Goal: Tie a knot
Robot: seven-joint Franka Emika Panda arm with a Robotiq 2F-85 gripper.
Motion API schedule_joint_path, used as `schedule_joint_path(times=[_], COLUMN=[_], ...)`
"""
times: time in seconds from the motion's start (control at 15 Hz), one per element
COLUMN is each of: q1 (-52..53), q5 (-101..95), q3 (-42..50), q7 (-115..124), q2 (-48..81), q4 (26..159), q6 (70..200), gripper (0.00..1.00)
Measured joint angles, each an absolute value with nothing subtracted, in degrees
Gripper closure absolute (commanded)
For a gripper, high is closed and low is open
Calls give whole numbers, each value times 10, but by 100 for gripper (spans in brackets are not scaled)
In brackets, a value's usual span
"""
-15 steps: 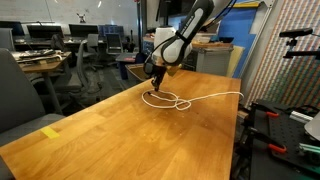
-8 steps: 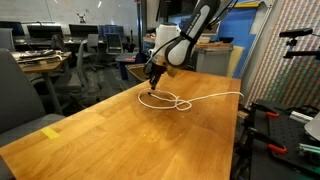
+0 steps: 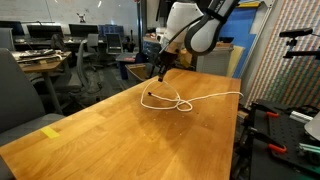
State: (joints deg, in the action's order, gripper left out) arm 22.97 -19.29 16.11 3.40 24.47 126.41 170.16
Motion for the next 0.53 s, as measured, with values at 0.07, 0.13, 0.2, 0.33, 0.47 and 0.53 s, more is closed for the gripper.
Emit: schedule_joint_path(times=[0.07, 0.13, 0.2, 0.33, 0.47, 0.53], q1=[227, 217, 200, 152, 112, 97], q5=[-193, -192, -185, -149, -121, -117], q3=[151, 133, 108, 52, 20, 16], q7=[33, 32, 25, -5, -22, -23], q2=[225, 208, 197, 191, 200, 207], q4=[1284, 1302, 1317, 1339, 1345, 1344], q6=[1680, 1656, 1638, 1612, 1603, 1602], gripper=[99, 99, 99, 99, 98, 98])
